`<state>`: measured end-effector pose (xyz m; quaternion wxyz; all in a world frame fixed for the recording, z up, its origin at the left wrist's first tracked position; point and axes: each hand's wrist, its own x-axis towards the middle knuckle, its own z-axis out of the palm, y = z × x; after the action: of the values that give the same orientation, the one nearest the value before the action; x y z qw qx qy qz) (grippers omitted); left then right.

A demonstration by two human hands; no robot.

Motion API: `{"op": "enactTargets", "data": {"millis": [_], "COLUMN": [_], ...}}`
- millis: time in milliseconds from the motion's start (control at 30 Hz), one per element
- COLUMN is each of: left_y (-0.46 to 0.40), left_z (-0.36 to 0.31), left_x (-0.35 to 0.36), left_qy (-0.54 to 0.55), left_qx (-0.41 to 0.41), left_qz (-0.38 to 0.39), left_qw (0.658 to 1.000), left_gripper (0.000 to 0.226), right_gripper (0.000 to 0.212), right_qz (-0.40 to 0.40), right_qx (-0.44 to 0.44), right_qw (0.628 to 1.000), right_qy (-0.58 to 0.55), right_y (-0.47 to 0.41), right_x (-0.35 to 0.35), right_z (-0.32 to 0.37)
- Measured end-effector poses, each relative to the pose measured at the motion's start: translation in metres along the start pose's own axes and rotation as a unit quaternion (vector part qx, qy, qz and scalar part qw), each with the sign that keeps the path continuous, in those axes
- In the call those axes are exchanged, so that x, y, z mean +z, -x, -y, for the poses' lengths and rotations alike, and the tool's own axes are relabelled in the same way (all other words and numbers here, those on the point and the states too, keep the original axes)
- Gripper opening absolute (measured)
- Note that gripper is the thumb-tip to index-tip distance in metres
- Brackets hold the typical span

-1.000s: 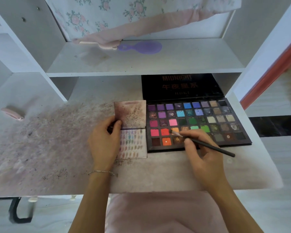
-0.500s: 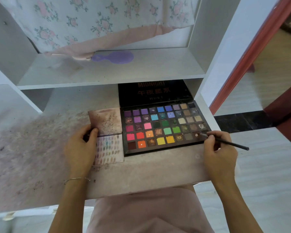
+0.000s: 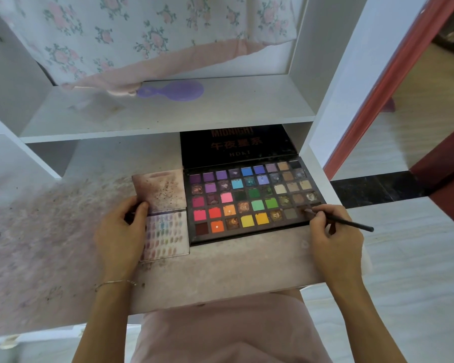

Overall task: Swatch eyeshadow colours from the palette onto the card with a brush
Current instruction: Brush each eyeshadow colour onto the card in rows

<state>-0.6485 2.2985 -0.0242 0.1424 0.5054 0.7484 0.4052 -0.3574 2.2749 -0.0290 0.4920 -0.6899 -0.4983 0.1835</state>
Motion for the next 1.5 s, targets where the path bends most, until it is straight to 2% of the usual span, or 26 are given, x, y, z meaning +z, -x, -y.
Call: {"op": "enactTargets", "data": {"millis": [233,467,667,833,1000,1200,1500], "left_y": [0.0,0.0,0.0,-0.001,-0.003,-0.002,-0.002], "left_z": [0.0,0.001,0.0,0.001,0.003,-0.001,0.008], "left_x": [0.001,0.0,0.0,0.001,0.002,0.007,0.004], "left_qy": [0.004,0.01,0.015,0.031,0.026,0.021,0.018], "left_qx": [-0.006,-0.004,-0.002,-0.005,-0.006,0.002,-0.015], "left_qz": [0.004,0.011,0.007,0.005,-0.002,-0.004,-0.011], "left_qw": [1.0,1.0,1.0,0.999,1.0,1.0,1.0], "left_gripper": [0.026,0.027,0.026,0.024,0.023,0.023,0.023], "right_gripper": [0.015,0.016,0.028,0.02,0.012,0.019,0.007], "right_qz": [-0.022,-0.005,0.098,0.215,0.307,0.32,0.335], "right_qx": [-0.003,-0.006,-0.069,-0.076,-0.096,-0.113,-0.151], "right_qw": [1.0,1.0,0.989,0.958,0.936,0.935,0.928], "right_qy": [0.011,-0.001,-0.081,-0.173,-0.141,-0.107,-0.06], "right_y": [-0.002,0.002,0.019,0.041,0.053,0.055,0.057], "right_x": [0.001,0.002,0.021,0.049,0.076,0.081,0.09], "right_z": [0.0,0.005,0.032,0.056,0.069,0.069,0.069]}}
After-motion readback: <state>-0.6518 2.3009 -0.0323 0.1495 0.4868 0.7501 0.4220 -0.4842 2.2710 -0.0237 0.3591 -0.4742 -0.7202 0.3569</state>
